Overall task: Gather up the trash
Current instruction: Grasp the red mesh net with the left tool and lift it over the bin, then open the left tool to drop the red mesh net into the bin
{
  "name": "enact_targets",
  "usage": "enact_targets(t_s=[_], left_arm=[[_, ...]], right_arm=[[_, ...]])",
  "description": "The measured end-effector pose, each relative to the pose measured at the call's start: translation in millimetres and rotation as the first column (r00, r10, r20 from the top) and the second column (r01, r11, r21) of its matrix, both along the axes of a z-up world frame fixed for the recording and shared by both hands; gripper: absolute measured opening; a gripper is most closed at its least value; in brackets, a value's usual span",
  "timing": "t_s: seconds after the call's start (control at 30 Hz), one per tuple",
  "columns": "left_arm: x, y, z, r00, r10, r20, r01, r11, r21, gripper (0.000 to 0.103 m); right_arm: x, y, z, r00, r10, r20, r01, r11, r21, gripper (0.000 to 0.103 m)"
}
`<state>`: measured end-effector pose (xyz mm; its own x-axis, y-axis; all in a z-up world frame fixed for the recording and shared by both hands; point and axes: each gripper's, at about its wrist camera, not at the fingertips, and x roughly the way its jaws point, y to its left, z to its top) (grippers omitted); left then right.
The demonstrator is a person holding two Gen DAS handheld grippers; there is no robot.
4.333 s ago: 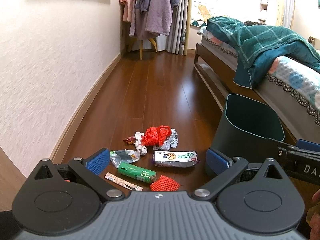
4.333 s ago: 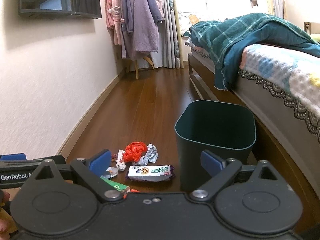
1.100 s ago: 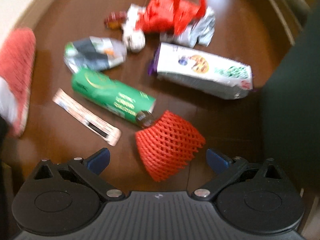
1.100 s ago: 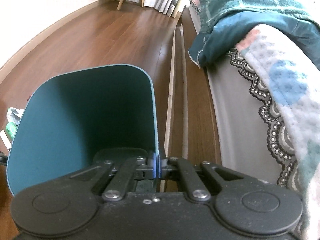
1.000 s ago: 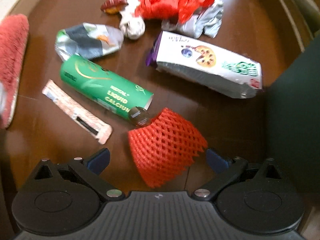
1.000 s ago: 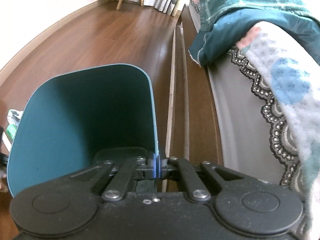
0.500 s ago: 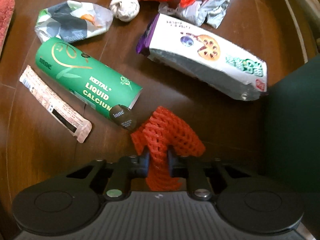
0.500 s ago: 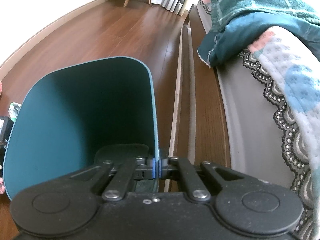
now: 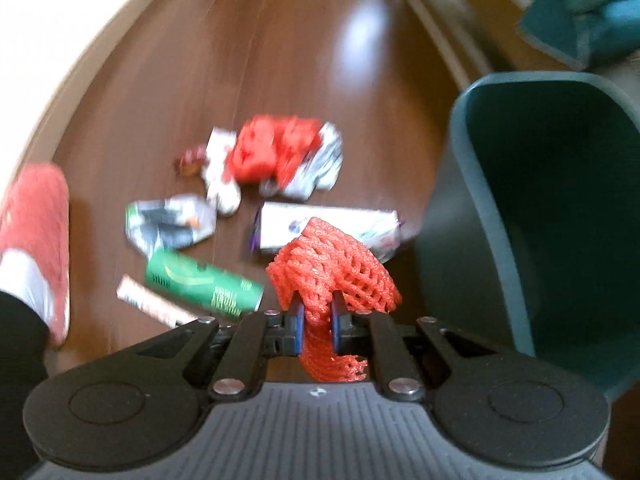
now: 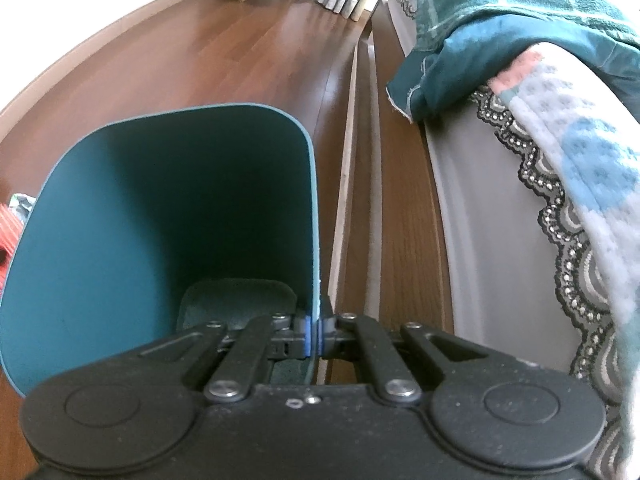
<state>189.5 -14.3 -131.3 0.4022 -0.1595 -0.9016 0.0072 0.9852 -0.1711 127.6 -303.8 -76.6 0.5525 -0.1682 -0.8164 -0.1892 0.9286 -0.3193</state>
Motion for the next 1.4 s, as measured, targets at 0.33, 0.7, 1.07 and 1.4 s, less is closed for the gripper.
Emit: enact_targets(t_s=[0.33,0.7,1.07,1.4], left_arm=[[-16,-28,82,0.980,-0.133,0.148,0.142,0.988,-0.054,0.012],[-5,-103,96,0.926,-0.301,0.229,0.319,0.947,-0.044,0.012],[11,-139,47,0.923,-0.355,0.145,0.361,0.932,-0.018,0.012],[18,-149,30,0.922,-0.374,0.105,0.375,0.927,0.013,0.013]], right_arm=[[-1,-10,-3,0.999,-0.031,-0.012,0.031,1.000,-0.001,0.003],[-4,-6,-3,1.000,-0.007,-0.004,0.007,1.000,-0.010,0.003],[-9,-1,-1,1.000,0.018,-0.001,-0.018,1.000,-0.018,0.003],[-9,0,-1,1.000,0.023,-0.005,-0.023,0.999,-0.026,0.003]])
